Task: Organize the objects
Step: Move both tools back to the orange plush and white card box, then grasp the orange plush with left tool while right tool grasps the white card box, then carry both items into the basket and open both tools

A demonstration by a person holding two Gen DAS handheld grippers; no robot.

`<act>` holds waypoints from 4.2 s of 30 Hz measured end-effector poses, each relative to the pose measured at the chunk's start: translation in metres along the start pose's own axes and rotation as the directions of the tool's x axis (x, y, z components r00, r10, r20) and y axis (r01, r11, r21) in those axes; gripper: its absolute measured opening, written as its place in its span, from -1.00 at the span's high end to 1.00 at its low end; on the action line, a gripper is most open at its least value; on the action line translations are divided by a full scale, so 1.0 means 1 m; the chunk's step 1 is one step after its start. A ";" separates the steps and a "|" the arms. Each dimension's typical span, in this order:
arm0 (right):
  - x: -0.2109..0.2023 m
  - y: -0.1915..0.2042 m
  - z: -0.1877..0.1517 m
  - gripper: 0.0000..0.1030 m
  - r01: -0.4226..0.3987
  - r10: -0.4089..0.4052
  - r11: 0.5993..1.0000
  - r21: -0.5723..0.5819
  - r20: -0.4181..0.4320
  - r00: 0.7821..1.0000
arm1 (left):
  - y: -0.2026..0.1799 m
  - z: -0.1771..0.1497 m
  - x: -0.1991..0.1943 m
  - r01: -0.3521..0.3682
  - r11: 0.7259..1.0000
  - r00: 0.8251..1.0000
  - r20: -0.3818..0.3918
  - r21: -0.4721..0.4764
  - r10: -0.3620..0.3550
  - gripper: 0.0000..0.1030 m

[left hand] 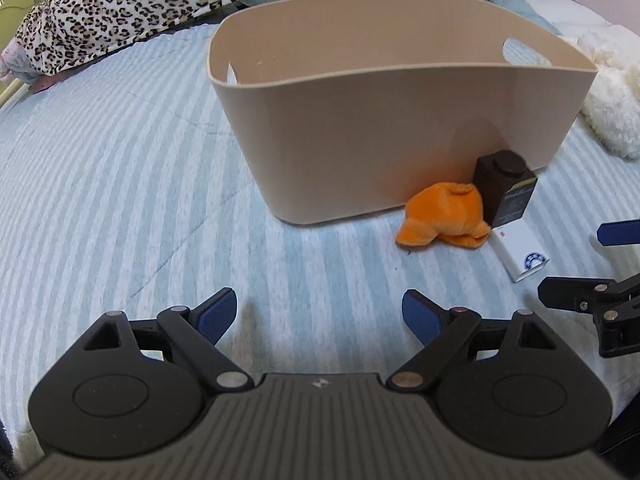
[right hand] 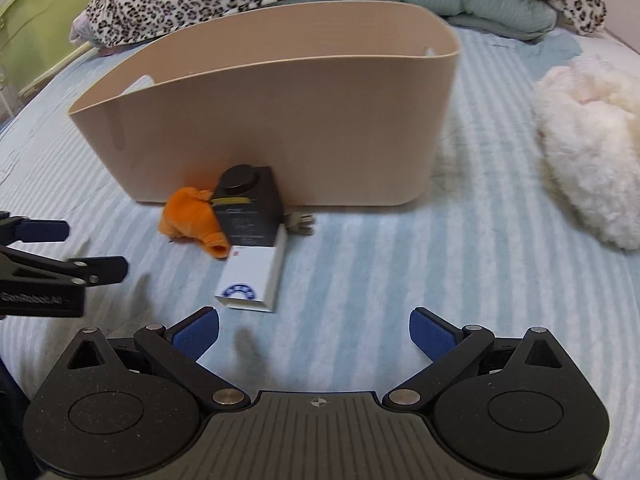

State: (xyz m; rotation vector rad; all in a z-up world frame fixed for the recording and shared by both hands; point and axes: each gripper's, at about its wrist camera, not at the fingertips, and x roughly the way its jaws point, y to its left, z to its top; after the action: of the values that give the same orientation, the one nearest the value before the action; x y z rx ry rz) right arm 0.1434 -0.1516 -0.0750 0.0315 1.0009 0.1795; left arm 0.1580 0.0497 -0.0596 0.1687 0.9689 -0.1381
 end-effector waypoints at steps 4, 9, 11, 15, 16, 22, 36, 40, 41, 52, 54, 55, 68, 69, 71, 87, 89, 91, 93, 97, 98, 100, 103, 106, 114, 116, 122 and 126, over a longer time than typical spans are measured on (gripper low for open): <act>0.007 0.013 0.004 -1.00 -0.007 0.007 1.000 -0.024 -0.006 1.000 | 0.004 0.000 0.004 0.019 1.000 1.000 -0.012 -0.009 -0.019 -0.75; 0.021 0.014 0.008 -0.95 0.020 -0.020 1.000 -0.003 -0.007 1.000 | 0.004 0.005 0.006 0.040 0.999 0.999 -0.002 -0.015 -0.040 -0.75; 0.025 0.008 0.009 -0.90 0.028 -0.028 0.999 0.024 -0.005 1.000 | 0.002 0.007 0.007 0.051 0.998 0.999 0.005 -0.020 -0.051 -0.75; 0.024 0.001 0.008 -0.84 0.042 -0.042 0.999 0.030 0.011 0.999 | -0.005 0.012 0.009 0.081 0.996 0.997 0.019 -0.024 -0.080 -0.75; 0.024 -0.001 0.009 -0.82 0.048 -0.049 0.999 0.025 0.014 0.999 | -0.007 0.013 0.010 0.084 0.996 0.996 0.025 -0.024 -0.084 -0.75; 0.025 -0.006 0.009 -0.78 0.042 -0.042 0.999 0.011 0.025 0.999 | -0.022 0.022 0.019 0.112 0.993 0.993 0.038 -0.029 -0.111 -0.75; 0.034 -0.005 0.020 -0.41 -0.011 0.013 0.997 -0.079 0.026 1.000 | -0.028 0.039 0.042 0.192 0.981 0.981 0.024 -0.020 -0.191 -0.58; 0.031 0.000 0.015 -0.19 -0.023 0.025 0.997 -0.079 0.024 0.999 | -0.033 0.038 0.040 0.208 0.978 0.978 0.024 -0.002 -0.208 -0.16; 0.031 0.000 0.014 -0.15 -0.024 0.026 0.997 -0.077 0.025 0.999 | -0.034 0.040 0.041 0.220 0.975 0.975 0.023 -0.004 -0.220 -0.01; 0.018 -0.007 0.006 0.44 -0.045 0.046 0.998 -0.050 0.015 0.999 | -0.026 0.035 0.035 0.275 0.960 0.961 0.011 -0.050 -0.275 0.81; 0.014 -0.006 0.002 0.44 -0.038 0.039 0.998 -0.052 0.017 0.999 | -0.024 0.031 0.030 0.268 0.962 0.963 0.018 -0.055 -0.268 0.81; 0.012 -0.005 0.001 0.44 -0.036 0.037 0.998 -0.052 0.018 0.999 | -0.024 0.029 0.028 0.265 0.963 0.964 0.021 -0.057 -0.264 0.81; -0.035 -0.019 -0.002 0.44 -0.033 0.035 0.999 -0.019 0.095 0.995 | -0.009 0.015 -0.022 0.211 0.977 0.972 0.114 -0.040 -0.205 0.82; -0.038 -0.020 0.000 0.44 -0.033 0.035 0.999 -0.017 0.106 0.994 | -0.007 0.015 -0.028 0.205 0.978 0.972 0.127 -0.043 -0.198 0.82; -0.051 -0.025 0.003 0.44 -0.034 0.035 0.999 -0.013 0.131 0.991 | -0.004 0.015 -0.040 0.196 0.980 0.970 0.158 -0.045 -0.187 0.82; -0.136 -0.018 0.054 0.44 -0.032 0.048 0.998 -0.050 0.355 0.934 | 0.015 0.056 -0.122 0.146 0.989 0.911 0.390 0.000 -0.134 0.81; -0.140 -0.017 0.064 0.44 -0.024 0.044 0.998 -0.056 0.375 0.926 | 0.017 0.065 -0.122 0.137 0.991 0.907 0.402 0.000 -0.125 0.81; -0.141 -0.017 0.073 0.44 -0.016 0.038 0.998 -0.059 0.388 0.921 | 0.016 0.074 -0.121 0.114 0.993 0.902 0.420 -0.006 -0.101 0.81; -0.140 -0.019 0.084 0.44 -0.010 0.031 0.999 -0.053 0.403 0.915 | 0.014 0.083 -0.117 0.104 0.994 0.901 0.424 -0.010 -0.090 0.81; -0.134 -0.024 0.107 0.44 -0.009 0.022 0.999 -0.031 0.426 0.904 | 0.004 0.102 -0.102 0.077 0.997 0.903 0.424 0.002 -0.071 0.81; -0.132 -0.025 0.112 0.44 -0.009 0.019 1.000 -0.026 0.427 0.904 | 0.002 0.107 -0.098 0.072 0.997 0.904 0.423 0.004 -0.067 0.81; -0.123 -0.028 0.123 0.44 -0.008 0.017 1.000 -0.022 0.417 0.909 | -0.003 0.116 -0.088 0.064 0.998 0.909 0.411 0.008 -0.062 0.81; -0.105 -0.028 0.137 0.44 0.011 -0.001 1.000 -0.022 0.398 0.917 | -0.009 0.127 -0.069 0.049 0.999 0.927 0.373 -0.017 -0.039 0.81; -0.082 -0.028 0.148 0.44 0.028 -0.017 0.999 -0.024 0.366 0.931 | -0.013 0.137 -0.049 0.036 0.999 0.945 0.327 -0.030 -0.025 0.81; -0.018 -0.021 0.155 0.44 0.078 -0.055 0.994 -0.082 0.252 0.966 | -0.024 0.144 0.019 0.006 1.000 0.987 0.158 -0.026 -0.002 0.81; -0.007 -0.019 0.154 0.44 0.087 -0.064 0.992 -0.092 0.226 0.972 | -0.026 0.141 0.032 -0.010 1.000 0.993 0.121 -0.015 0.012 0.81; 0.015 -0.014 0.150 0.43 0.119 -0.099 0.986 -0.119 0.160 0.982 | -0.029 0.128 0.049 -0.017 0.999 0.997 0.073 0.029 0.015 0.73; 0.012 -0.017 0.145 0.10 0.110 -0.093 0.989 -0.100 0.162 0.982 | -0.023 0.122 0.040 -0.013 1.000 0.996 0.092 -0.016 0.014 0.11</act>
State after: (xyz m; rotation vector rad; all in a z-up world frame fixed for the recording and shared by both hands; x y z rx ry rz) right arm 0.2739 -0.1582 -0.0089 -0.1037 0.8320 0.1351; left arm 0.2748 0.0002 -0.0271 0.1535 0.8764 -0.1252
